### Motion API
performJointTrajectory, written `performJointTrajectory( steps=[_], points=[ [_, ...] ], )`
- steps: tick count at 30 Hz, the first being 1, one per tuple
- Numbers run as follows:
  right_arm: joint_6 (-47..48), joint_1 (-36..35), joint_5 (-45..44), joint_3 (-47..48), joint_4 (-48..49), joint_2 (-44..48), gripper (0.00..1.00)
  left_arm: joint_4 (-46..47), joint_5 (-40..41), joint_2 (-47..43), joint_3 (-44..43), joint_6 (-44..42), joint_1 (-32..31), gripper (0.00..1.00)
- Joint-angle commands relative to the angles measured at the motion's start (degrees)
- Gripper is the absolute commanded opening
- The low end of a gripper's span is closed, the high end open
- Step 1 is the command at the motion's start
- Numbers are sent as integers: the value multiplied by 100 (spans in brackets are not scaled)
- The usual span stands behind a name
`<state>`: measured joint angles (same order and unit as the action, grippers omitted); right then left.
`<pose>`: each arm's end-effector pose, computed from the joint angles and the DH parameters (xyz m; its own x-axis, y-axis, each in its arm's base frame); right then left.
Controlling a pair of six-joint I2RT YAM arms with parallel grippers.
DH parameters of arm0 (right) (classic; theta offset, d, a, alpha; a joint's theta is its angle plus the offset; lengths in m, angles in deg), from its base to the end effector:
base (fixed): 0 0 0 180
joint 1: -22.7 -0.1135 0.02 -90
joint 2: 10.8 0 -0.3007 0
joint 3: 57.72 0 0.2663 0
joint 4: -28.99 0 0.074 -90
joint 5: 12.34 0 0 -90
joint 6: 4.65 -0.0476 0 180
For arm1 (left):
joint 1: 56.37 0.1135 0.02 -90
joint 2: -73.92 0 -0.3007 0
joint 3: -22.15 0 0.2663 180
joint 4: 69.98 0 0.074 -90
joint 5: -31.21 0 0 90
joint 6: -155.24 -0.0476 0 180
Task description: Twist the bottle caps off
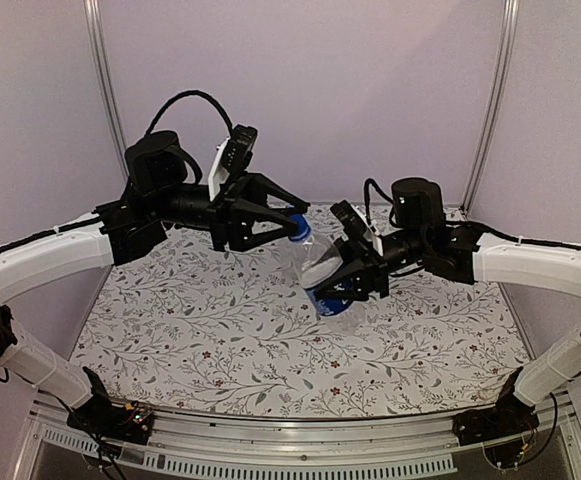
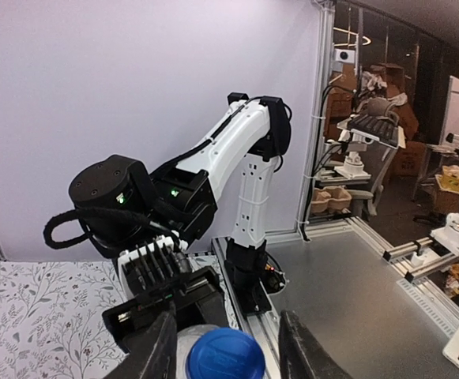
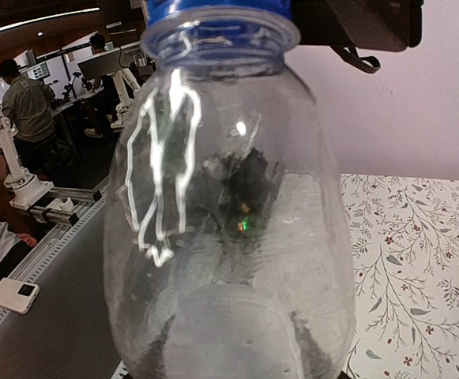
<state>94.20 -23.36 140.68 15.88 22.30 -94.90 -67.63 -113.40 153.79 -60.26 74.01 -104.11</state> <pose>0.2069 0.2759 0.3358 -0.0615 -0.1644 -0.9845 -0.9381 -0.3274 0.1133 0.1961 -0.2735 0.4300 -0.0920 -0.0301 -0.9953 0.9722 -0.2188 -0.0832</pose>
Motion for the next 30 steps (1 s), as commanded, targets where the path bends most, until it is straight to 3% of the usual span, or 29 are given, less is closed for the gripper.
performJointTrajectory(
  steps=[1,16,22,26,30],
  points=[
    [-1,18,15,139,-39,-63,38,22,85,2,37,-203,-65,43],
    [-40,17,-138,109,-22,-13,38,-78,244,8,124,-471,-236,41],
    [-56,18,-357,67,-11,36,38,-78,363,-1,143,-465,-250,29],
    [-114,18,-1109,58,-17,115,37,-73,645,-44,148,-379,-286,20],
    [-191,14,-2043,-32,112,259,36,-18,1412,-124,195,-99,-372,2]
  ],
)
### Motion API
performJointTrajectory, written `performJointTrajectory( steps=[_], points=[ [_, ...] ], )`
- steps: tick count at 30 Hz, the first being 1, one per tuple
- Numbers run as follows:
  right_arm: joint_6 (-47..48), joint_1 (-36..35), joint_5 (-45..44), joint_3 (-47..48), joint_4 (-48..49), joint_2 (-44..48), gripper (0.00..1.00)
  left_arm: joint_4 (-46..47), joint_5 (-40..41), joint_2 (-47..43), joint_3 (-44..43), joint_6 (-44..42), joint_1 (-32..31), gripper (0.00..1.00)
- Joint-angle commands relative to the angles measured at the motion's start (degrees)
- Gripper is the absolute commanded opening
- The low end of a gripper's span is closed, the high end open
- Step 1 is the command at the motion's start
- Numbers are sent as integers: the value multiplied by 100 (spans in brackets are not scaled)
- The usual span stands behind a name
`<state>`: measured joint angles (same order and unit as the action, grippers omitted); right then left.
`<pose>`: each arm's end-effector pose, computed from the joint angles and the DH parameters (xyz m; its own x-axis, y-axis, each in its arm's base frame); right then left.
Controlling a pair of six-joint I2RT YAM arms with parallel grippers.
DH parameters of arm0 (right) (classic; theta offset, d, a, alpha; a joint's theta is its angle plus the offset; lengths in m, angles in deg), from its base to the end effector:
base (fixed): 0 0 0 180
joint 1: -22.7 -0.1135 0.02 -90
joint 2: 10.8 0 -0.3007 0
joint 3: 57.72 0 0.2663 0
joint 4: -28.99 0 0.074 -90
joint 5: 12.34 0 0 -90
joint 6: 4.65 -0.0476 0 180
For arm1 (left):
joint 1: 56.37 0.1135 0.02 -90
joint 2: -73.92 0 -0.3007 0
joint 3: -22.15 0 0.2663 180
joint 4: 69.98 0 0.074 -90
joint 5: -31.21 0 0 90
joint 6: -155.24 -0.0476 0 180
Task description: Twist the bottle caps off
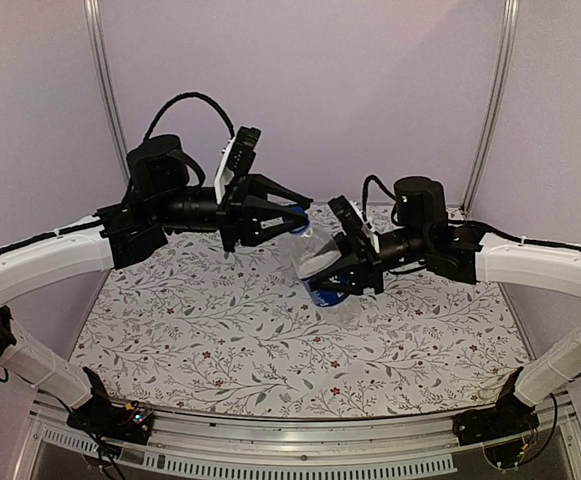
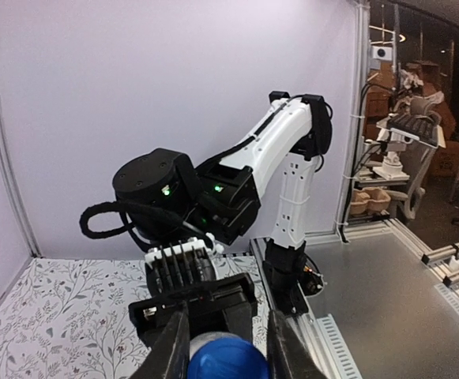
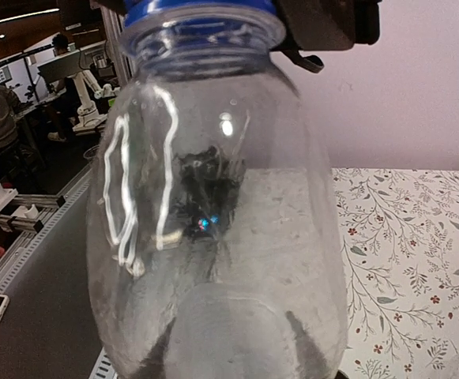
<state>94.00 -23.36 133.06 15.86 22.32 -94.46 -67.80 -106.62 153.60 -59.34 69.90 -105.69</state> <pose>0.2117 0.2761 0.3366 -0.0540 -0.1791 -0.9824 -0.9750 -0.2028 0.0905 0.1936 -0.2793 0.4251 -0.0353 -0.0426 -0.9985 0.9915 -0.1270 -0.0296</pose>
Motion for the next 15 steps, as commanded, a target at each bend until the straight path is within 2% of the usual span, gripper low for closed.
performJointTrajectory(
  steps=[1,5,8,12,15],
  points=[
    [-226,18,-1518,-72,186,271,37,3,1015,-121,113,372,-263,0],
    [-367,18,-2297,-292,611,438,38,-117,2558,-163,43,564,-600,0],
    [-489,18,-2567,-412,865,524,38,-253,3470,-130,-57,830,-749,0],
    [-585,18,-2678,-510,1038,574,38,-706,4397,28,-353,1076,-849,0],
    [-592,10,-2741,-536,1061,574,38,-1026,4713,177,-600,1119,-870,0]
  ],
)
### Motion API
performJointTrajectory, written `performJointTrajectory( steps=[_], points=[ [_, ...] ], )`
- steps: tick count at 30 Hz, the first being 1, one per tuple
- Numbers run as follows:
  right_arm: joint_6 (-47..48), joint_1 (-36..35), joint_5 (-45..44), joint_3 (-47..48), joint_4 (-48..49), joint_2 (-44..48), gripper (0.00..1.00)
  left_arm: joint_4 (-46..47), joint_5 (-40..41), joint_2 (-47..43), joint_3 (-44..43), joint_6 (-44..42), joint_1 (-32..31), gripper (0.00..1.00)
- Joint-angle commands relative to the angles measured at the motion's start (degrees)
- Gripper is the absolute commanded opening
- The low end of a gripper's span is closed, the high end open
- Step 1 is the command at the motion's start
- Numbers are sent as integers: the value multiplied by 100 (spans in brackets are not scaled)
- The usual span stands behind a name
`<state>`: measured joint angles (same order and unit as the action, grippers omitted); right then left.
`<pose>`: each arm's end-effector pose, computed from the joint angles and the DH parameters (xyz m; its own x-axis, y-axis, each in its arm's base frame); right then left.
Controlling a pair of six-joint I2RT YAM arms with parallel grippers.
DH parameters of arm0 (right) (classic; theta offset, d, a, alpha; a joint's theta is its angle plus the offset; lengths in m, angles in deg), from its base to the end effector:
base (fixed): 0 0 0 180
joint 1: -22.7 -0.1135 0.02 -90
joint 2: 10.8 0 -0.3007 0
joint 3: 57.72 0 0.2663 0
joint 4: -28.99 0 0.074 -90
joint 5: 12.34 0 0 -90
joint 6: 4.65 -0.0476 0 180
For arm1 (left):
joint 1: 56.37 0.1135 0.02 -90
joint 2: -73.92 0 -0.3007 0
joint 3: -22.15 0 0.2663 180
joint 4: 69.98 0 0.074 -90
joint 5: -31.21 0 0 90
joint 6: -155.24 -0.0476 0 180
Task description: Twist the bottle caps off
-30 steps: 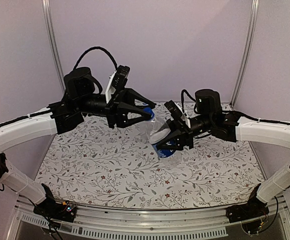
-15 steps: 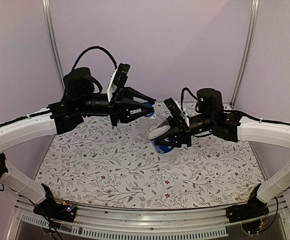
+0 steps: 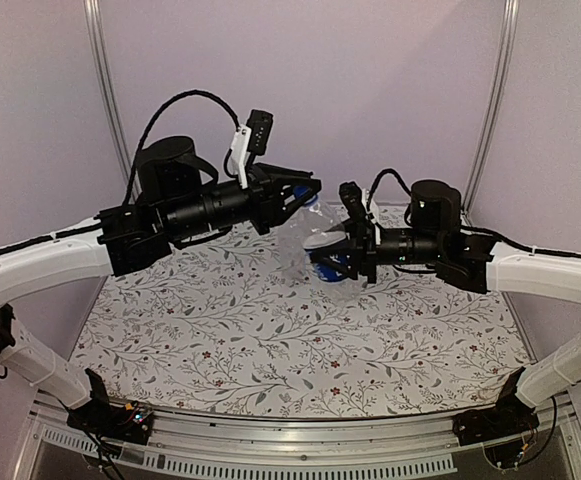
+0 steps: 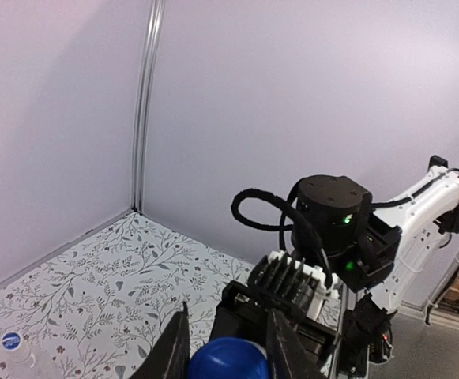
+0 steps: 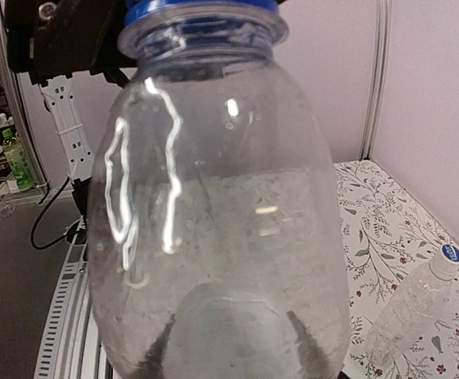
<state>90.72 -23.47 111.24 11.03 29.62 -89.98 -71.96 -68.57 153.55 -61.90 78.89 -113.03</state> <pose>0.2147 0.2617 0.3413 -0.0258 -0.1394 -0.9899 -0.9852 0.1715 0.0015 0.1868 -0.2987 0.4350 -0.1936 -0.1289 -0.9726 0.8962 0.3802 -0.2287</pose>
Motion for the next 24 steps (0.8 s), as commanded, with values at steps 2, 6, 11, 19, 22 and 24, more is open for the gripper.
performJointTrajectory(
  steps=[2,6,11,19,22,24],
  points=[
    [-256,21,-542,-61,331,115,37,-615,921,207,-379,228,-142,0],
    [-217,21,-472,-92,323,113,37,-420,761,179,-309,199,-137,3],
    [-198,18,-344,-106,331,117,37,-250,514,93,-176,119,-143,20],
    [-177,20,-95,-136,331,122,36,-258,401,-75,-131,-53,-91,57],
    [-170,21,39,-145,313,113,36,-300,268,-157,-113,-113,-44,68],
    [-144,19,173,-150,299,104,36,-257,105,-242,-46,-200,-9,75]
  ],
)
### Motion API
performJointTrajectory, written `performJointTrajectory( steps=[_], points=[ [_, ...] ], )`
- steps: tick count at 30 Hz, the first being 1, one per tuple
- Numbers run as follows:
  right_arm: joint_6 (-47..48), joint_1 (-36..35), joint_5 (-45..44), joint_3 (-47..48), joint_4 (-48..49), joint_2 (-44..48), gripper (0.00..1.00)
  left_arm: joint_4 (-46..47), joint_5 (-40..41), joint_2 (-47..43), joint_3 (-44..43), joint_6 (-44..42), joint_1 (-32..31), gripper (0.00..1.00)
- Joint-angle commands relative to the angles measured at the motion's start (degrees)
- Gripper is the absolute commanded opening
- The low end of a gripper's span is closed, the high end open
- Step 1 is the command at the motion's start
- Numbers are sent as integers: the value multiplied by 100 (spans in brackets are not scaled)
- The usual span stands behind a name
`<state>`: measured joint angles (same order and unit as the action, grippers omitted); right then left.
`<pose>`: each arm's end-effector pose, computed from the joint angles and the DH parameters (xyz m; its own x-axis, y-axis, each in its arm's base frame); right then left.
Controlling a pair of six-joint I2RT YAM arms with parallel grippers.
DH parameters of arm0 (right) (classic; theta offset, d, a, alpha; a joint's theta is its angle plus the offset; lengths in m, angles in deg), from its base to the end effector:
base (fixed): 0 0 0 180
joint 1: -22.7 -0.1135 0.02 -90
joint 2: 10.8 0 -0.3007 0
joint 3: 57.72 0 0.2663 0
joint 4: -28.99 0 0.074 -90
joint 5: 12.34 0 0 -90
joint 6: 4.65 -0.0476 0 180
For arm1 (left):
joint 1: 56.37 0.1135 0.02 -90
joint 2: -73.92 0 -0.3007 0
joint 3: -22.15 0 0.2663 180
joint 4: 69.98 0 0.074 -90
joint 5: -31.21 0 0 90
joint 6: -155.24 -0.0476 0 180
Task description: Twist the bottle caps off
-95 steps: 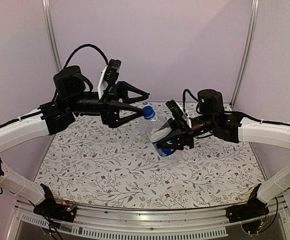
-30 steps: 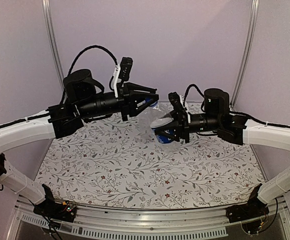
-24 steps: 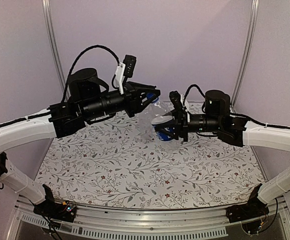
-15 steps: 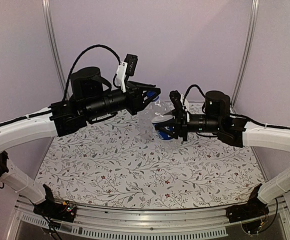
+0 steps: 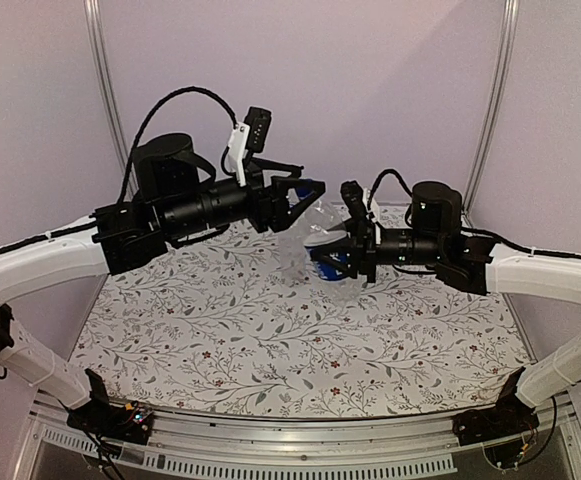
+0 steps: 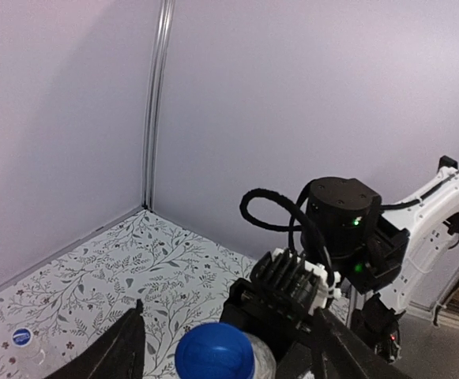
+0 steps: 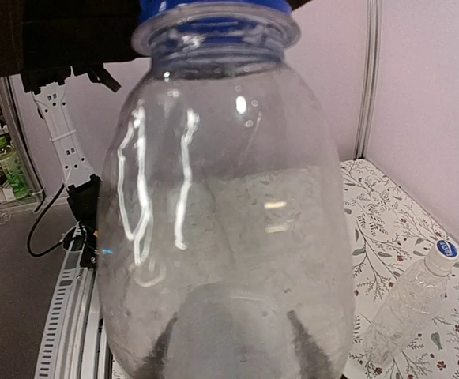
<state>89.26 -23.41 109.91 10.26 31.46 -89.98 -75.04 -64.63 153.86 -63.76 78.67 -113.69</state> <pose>0.2158 0.2610 0.3398 -0.0385 -0.1232 -0.9916 -0.9801 0.1983 0.0134 0.1869 -0.3003 0.4392 -0.1989 -0.1179 -0.9729 0.8699 0.4361 -0.2307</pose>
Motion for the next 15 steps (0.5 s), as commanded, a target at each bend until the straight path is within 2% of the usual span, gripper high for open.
performJointTrajectory(
  steps=[1,2,4,15],
  points=[
    [18,18,375,-77,113,104,36,86,-409,-314,178,-234,77,79],
    [28,15,458,-81,113,104,36,105,-566,-354,204,-284,99,84],
    [48,14,653,-77,108,104,36,102,-769,-411,229,-328,164,87],
    [85,14,2392,106,104,-90,36,526,-3419,-469,435,-455,719,82]
  ],
)
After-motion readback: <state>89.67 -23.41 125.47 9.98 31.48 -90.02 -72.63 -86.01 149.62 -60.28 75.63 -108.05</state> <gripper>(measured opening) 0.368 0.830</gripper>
